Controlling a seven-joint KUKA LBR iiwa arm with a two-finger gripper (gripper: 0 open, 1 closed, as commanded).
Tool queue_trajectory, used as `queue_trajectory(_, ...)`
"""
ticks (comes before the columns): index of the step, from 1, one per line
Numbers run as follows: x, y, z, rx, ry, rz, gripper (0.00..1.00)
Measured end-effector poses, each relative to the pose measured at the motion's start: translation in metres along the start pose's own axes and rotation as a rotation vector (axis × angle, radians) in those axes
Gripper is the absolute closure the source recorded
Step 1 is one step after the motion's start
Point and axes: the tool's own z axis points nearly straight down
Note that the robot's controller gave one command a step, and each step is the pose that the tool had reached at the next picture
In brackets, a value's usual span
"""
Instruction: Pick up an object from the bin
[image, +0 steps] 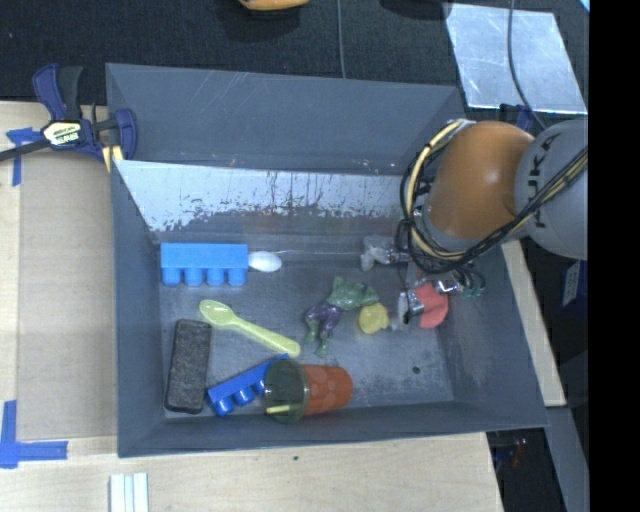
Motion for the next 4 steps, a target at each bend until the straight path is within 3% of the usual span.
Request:
queue_trajectory(1,-0.009,0.015,-0.012,-0.005,0.006,-0.062,0.00)
queue_trajectory(2,-0.031,0.074,-0.009,-0.007,0.003,-0.319,0.00)
queue_trajectory(3,-0.052,0.082,0.023,0.000,-0.003,-0.174,0.00)
queue_trajectory(4,-0.061,0.106,0.020,-0.002,-0.011,-0.459,1.00)
